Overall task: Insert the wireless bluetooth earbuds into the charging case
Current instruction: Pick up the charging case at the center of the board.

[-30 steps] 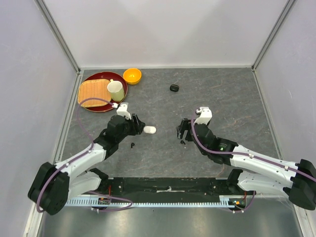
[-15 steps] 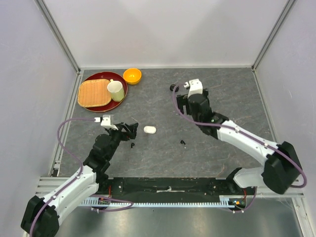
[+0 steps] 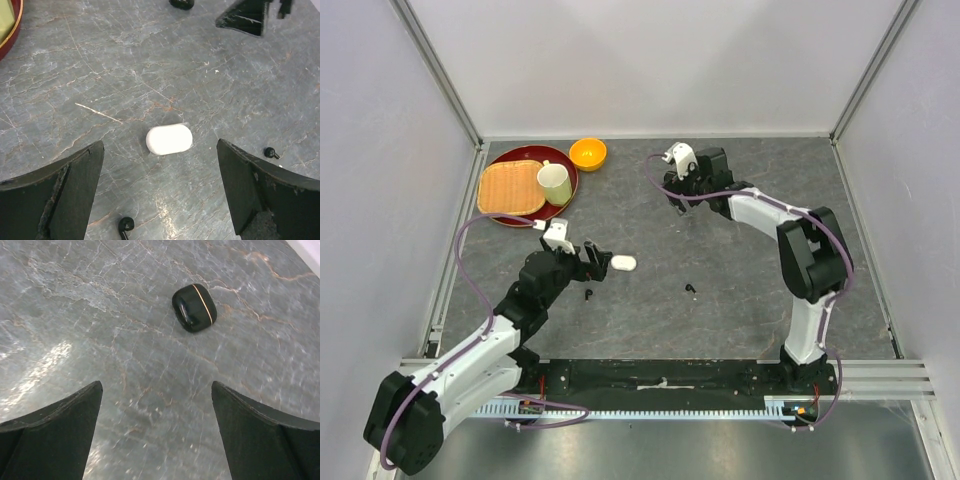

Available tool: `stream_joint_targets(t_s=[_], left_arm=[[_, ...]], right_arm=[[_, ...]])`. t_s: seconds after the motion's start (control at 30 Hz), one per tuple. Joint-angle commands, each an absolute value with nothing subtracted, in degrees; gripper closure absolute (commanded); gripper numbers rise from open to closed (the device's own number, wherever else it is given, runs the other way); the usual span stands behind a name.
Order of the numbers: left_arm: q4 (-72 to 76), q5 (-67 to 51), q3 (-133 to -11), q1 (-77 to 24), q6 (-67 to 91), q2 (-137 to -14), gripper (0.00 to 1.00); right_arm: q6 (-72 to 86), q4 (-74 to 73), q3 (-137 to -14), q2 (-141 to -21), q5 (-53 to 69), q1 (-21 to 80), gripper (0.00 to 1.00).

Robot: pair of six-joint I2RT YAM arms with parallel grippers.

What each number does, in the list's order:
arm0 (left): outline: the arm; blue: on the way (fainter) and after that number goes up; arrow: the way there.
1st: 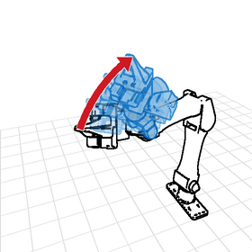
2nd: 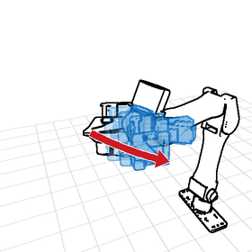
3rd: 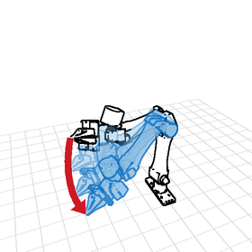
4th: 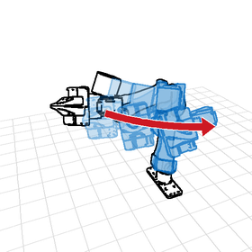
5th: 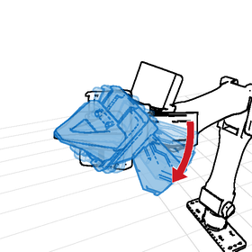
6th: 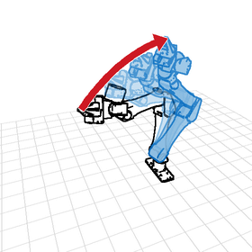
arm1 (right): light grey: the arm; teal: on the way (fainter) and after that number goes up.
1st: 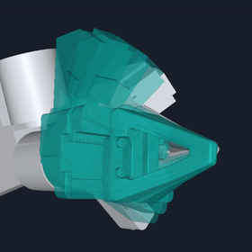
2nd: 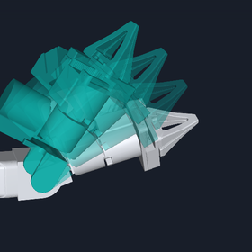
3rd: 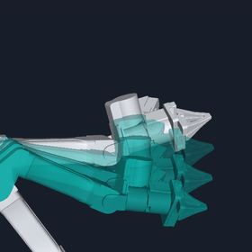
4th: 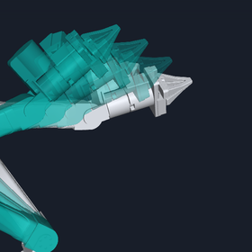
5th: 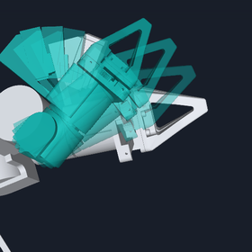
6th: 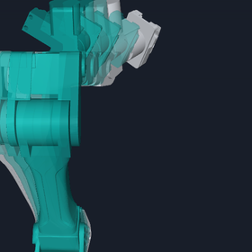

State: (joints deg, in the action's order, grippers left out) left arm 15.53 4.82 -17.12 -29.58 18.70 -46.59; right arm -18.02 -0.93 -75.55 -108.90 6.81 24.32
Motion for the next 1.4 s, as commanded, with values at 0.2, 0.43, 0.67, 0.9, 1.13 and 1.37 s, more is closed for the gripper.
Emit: stream_joint_targets(t_s=[0.2, 0.43, 0.67, 0.9, 1.13, 1.37], left_arm=[[13.44, 4.31, -17.93, -28.57, 14.59, -43.24, 0.0], [13.71, 3.87, -18.11, -28.04, 14.15, -44.73, 0.0], [13.89, 3.78, -18.11, -27.25, 13.18, -46.49, 0.0], [14.68, 2.55, -18.72, -26.37, 12.92, -48.78, 0.0], [14.94, 1.58, -18.98, -25.75, 12.66, -50.1, 0.0], [14.94, 1.14, -19.07, -25.66, 12.83, -50.62, 0.0]], right_arm=[[-30.84, -6.23, -95.24, -122.42, 26.43, 17.84, 0.05], [-36.56, -10.99, -102.73, -130.94, 28.92, 17.31, 0.07], [-37.26, -12.48, -109.51, -136.4, 26.55, 17.31, 0.12], [-39.81, -13.79, -112.85, -140.18, 24.61, 17.31, 0.16], [-39.03, -15.47, -112.15, -141.59, 24.87, 17.4, 0.27], [-37.62, -17.14, -112.76, -141.68, 26.1, 17.49, 0.45]])
